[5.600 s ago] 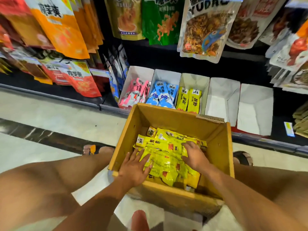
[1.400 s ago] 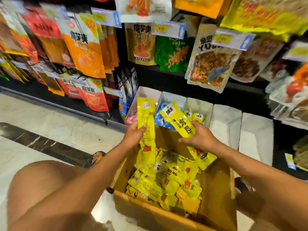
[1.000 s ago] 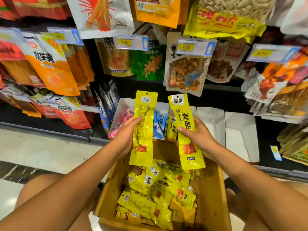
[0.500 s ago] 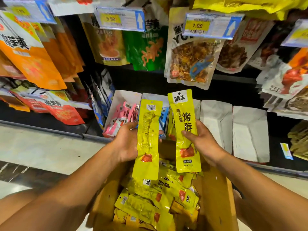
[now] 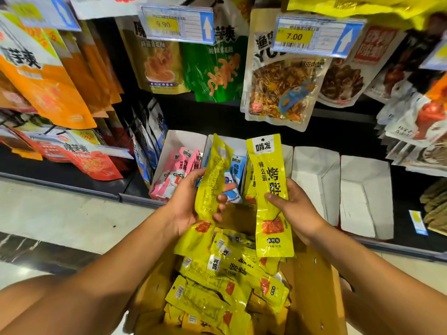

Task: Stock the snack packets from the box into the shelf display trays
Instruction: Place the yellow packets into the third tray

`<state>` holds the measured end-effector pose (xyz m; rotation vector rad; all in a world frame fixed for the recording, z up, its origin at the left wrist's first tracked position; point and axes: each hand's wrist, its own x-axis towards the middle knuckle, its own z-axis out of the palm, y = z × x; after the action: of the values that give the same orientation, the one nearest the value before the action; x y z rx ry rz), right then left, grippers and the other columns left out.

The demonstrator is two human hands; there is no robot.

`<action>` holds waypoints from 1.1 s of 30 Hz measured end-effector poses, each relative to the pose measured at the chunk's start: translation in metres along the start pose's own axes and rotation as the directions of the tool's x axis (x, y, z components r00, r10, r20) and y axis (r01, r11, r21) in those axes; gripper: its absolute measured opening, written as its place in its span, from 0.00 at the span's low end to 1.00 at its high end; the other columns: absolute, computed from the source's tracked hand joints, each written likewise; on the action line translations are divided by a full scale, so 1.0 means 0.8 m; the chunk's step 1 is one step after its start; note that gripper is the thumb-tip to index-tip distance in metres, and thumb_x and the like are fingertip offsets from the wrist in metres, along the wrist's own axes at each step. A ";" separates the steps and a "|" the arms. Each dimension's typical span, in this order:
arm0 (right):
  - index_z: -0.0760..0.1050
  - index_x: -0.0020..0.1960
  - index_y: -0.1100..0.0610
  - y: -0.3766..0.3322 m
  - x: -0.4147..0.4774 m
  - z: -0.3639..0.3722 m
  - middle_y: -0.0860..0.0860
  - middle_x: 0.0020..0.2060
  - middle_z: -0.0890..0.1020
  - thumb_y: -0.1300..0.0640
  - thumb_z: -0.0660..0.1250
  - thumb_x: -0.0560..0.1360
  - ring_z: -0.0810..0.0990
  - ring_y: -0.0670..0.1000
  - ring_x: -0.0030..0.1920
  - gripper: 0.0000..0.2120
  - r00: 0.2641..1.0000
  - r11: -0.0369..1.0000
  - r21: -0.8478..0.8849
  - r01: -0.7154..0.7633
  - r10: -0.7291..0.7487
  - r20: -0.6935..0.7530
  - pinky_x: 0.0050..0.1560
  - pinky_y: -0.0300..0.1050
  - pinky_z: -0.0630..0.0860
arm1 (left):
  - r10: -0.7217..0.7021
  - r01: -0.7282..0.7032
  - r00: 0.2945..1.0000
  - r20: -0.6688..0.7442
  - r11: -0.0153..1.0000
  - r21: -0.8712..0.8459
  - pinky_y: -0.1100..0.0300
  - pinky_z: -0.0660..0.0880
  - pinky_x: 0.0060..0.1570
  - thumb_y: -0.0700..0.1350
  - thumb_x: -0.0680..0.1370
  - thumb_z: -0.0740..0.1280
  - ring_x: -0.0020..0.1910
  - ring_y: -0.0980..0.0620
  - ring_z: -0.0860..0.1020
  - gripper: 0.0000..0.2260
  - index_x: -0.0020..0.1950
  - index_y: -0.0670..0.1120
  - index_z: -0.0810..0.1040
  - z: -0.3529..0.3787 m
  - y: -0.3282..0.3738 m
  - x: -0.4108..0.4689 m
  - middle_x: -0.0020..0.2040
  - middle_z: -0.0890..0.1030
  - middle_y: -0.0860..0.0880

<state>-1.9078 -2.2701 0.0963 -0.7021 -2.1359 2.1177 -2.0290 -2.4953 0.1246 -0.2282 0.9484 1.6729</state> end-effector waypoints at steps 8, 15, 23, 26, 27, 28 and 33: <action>0.69 0.72 0.44 -0.005 -0.001 0.003 0.44 0.69 0.76 0.47 0.74 0.73 0.75 0.47 0.68 0.29 1.000 0.999 0.046 -0.002 0.003 -0.014 0.68 0.58 0.73 | 0.168 -0.100 0.960 -0.226 0.954 0.284 0.58 0.70 0.32 0.61 0.80 0.66 0.32 0.50 0.75 0.16 0.57 0.49 0.76 0.005 -0.009 0.002 0.37 0.78 0.49; 0.72 0.70 0.43 -0.012 0.001 0.013 0.45 0.67 0.78 0.50 0.72 0.76 0.77 0.49 0.67 0.24 1.000 0.998 0.063 -0.024 0.024 -0.010 0.67 0.58 0.74 | 0.427 -0.130 0.801 -0.419 0.807 0.576 0.43 0.76 0.65 0.59 0.77 0.73 0.61 0.44 0.81 0.22 0.64 0.49 0.73 -0.002 -0.011 0.020 0.61 0.82 0.46; 0.76 0.67 0.57 -0.020 0.001 0.004 0.55 0.58 0.84 0.62 0.61 0.83 0.83 0.59 0.59 0.14 0.987 0.954 0.253 -0.160 0.163 0.010 0.64 0.60 0.76 | 0.489 -0.175 0.787 -0.377 0.762 0.624 0.43 0.82 0.56 0.35 0.80 0.70 0.53 0.44 0.85 0.17 0.66 0.46 0.73 0.010 -0.009 0.035 0.57 0.85 0.45; 0.76 0.66 0.59 -0.018 0.005 -0.005 0.57 0.56 0.85 0.62 0.59 0.83 0.84 0.58 0.56 0.14 0.969 0.924 0.310 -0.225 0.245 -0.027 0.58 0.56 0.80 | 0.503 -0.152 0.777 -0.377 0.733 0.663 0.43 0.81 0.57 0.35 0.80 0.70 0.53 0.43 0.84 0.16 0.66 0.45 0.75 0.016 -0.007 0.040 0.58 0.84 0.45; 0.77 0.65 0.59 -0.017 0.006 -0.009 0.57 0.56 0.85 0.62 0.59 0.83 0.84 0.58 0.55 0.13 0.963 0.919 0.311 -0.242 0.267 -0.040 0.55 0.55 0.82 | 0.506 -0.148 0.778 -0.371 0.723 0.675 0.44 0.81 0.57 0.35 0.80 0.69 0.53 0.43 0.84 0.15 0.65 0.45 0.76 0.018 -0.006 0.041 0.58 0.84 0.45; 0.78 0.64 0.59 -0.017 0.007 -0.013 0.58 0.54 0.85 0.62 0.59 0.83 0.85 0.58 0.53 0.13 0.954 0.915 0.306 -0.265 0.294 -0.052 0.51 0.54 0.83 | 0.507 -0.141 0.781 -0.366 0.713 0.687 0.46 0.82 0.55 0.35 0.80 0.69 0.53 0.44 0.84 0.14 0.64 0.46 0.76 0.019 -0.004 0.043 0.57 0.84 0.45; 0.81 0.58 0.57 -0.014 0.023 -0.045 0.55 0.49 0.87 0.59 0.65 0.81 0.85 0.53 0.44 0.08 0.902 0.920 0.149 -0.364 0.388 -0.192 0.43 0.46 0.80 | 0.513 -0.147 0.784 -0.350 0.701 0.698 0.48 0.82 0.54 0.35 0.79 0.70 0.52 0.44 0.85 0.12 0.58 0.50 0.79 0.027 0.006 0.051 0.56 0.85 0.47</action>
<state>-1.9150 -2.2295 0.1037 -1.3612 -1.8718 2.1781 -2.0401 -2.4510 0.1169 -0.0279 2.0485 1.5228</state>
